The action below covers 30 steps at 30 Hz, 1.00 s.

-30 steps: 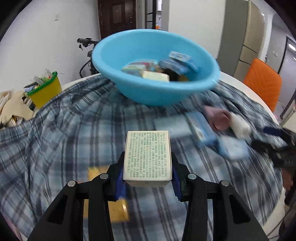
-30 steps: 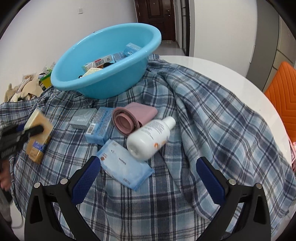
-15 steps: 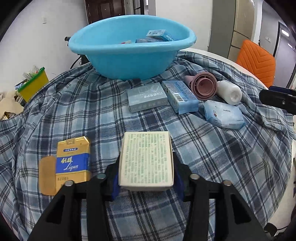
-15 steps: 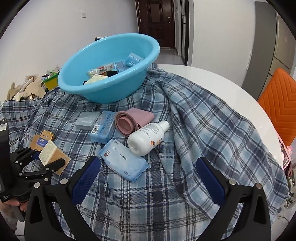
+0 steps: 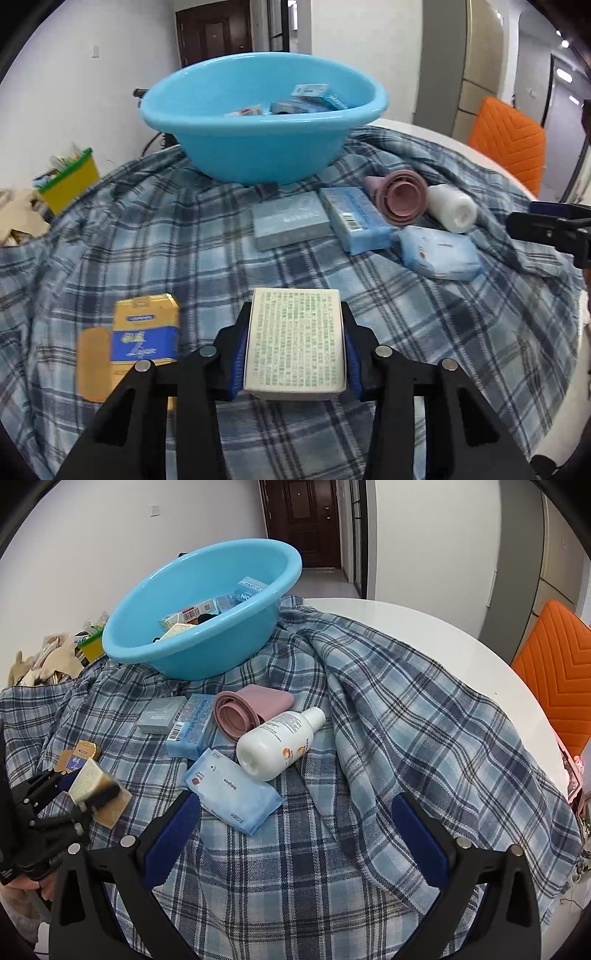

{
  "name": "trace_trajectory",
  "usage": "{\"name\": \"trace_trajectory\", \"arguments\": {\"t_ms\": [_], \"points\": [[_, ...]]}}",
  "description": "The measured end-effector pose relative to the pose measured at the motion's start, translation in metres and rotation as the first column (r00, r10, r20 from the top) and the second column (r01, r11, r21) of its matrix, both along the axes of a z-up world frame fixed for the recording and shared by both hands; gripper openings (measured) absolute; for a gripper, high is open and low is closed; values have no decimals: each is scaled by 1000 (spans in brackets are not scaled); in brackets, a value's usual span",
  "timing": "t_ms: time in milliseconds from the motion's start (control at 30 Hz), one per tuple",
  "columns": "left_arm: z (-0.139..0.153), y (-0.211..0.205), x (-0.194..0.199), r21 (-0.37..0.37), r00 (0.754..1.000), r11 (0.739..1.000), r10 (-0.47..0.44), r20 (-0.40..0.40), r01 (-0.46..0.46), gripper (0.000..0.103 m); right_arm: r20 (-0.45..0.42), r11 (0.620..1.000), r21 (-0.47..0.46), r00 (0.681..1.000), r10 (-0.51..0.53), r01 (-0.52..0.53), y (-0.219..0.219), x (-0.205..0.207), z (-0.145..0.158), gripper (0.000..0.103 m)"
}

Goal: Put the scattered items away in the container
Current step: 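Lift the soap bar with the left gripper while the right tool approaches the white lotion bottle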

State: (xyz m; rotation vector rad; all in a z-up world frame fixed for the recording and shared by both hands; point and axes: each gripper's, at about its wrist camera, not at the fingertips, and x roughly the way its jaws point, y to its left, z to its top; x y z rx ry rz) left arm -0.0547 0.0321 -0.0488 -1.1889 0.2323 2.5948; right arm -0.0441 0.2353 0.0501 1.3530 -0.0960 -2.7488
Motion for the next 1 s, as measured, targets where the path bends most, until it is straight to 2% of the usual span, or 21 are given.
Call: {"name": "trace_trajectory", "arguments": {"t_ms": [200,367,467,600,733,800,867,900,967,1000], "points": [[6,-7,-3,33,999,998,50,20,-51,44,9,1000,10,1000,8,-8,-10,-5,-6,103],[14,-4,1,47,998,997,69,-12,-68,45,-54,994,95,997,-46,51,-24,-20,-10,103],[16,-1,2,71,998,995,67,-5,-67,45,-69,989,132,996,-61,69,-30,-35,-12,103],[18,4,5,47,998,997,62,-21,-61,45,-62,982,175,996,-59,69,-38,-48,-17,103],[16,1,3,52,998,996,70,-9,-69,45,-52,982,178,997,-60,68,-41,-53,-24,103],[15,-1,2,58,997,996,74,-1,-74,45,-51,982,177,997,-64,72,-42,-53,-28,98],[14,-2,1,58,997,996,74,5,-74,45,-26,985,158,998,-64,68,-40,-54,-33,78],[13,-3,1,58,997,996,74,7,-75,45,-11,989,134,998,-60,61,-38,-54,-36,72],[12,-4,2,59,997,995,75,12,-76,45,18,997,63,999,-51,50,-32,-53,-41,52],[11,-4,2,61,997,995,75,17,-75,45,31,998,33,998,-53,52,-29,-52,-42,51]]}}
